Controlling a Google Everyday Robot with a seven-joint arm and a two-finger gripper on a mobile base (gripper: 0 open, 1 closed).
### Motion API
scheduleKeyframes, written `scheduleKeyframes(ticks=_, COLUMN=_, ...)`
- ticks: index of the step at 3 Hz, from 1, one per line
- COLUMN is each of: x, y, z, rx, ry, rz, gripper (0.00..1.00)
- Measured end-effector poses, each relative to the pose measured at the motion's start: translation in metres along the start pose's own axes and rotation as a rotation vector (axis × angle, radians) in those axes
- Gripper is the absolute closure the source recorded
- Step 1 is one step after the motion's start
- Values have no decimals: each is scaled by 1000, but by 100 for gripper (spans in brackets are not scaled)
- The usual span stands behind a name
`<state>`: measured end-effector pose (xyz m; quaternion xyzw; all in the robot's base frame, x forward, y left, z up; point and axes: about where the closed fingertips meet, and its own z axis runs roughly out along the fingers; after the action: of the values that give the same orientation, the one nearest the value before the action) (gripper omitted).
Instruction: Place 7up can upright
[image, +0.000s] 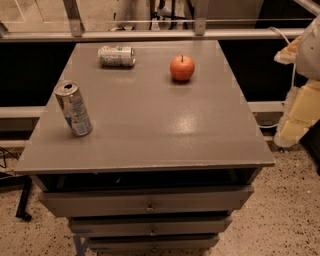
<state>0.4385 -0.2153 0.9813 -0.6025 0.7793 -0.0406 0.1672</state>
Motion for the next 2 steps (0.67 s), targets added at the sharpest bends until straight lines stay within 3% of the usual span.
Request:
scheduleKeyframes(ticks=1, x=-6, y=-3, z=1, rx=7, ry=-18, rz=-8, gripper=0)
scheduleKeyframes(ticks=2, x=-51, y=-21, z=30, rx=-4, ry=-107, rz=-58, gripper=0)
